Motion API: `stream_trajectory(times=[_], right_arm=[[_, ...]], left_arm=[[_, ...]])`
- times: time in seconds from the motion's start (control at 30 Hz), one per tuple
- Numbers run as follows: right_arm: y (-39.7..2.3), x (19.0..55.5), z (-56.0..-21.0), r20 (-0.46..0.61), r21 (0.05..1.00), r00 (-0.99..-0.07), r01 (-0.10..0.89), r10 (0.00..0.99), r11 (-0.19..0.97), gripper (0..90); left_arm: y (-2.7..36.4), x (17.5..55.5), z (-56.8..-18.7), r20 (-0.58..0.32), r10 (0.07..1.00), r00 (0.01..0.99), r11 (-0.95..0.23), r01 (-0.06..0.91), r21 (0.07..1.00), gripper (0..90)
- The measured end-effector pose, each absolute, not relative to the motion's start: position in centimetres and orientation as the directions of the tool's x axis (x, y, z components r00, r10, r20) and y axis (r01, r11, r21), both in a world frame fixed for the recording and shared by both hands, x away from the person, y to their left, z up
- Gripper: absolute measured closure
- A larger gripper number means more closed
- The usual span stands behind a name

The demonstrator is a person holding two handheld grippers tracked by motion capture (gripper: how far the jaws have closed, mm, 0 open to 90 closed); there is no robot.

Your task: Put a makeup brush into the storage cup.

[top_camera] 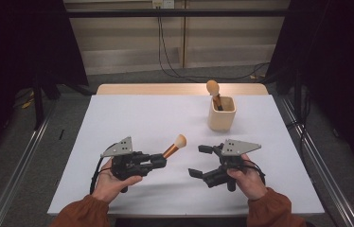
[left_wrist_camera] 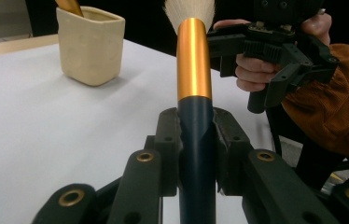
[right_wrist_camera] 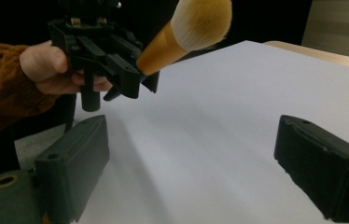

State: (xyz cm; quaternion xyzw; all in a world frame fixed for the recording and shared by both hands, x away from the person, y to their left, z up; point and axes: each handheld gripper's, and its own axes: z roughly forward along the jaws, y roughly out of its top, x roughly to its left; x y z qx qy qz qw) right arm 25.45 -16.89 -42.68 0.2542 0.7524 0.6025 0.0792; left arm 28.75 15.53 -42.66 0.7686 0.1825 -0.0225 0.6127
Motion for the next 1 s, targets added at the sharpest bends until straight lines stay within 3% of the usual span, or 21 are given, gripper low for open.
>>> stream_trajectory(times=[0.5,1.0], right_arm=[[-16.6,25.7,-42.1,0.149,0.971,-0.875,0.217,0.46,0.098,4.1],[-15.8,25.9,-41.3,0.2,0.973,-0.89,0.229,0.409,0.023,3.3]], left_arm=[[14.9,28.1,-42.0,-0.233,0.243,0.942,-0.132,0.27,0.954,74.4],[14.2,27.9,-41.9,-0.225,0.211,0.951,-0.122,0.254,0.959,74.4]])
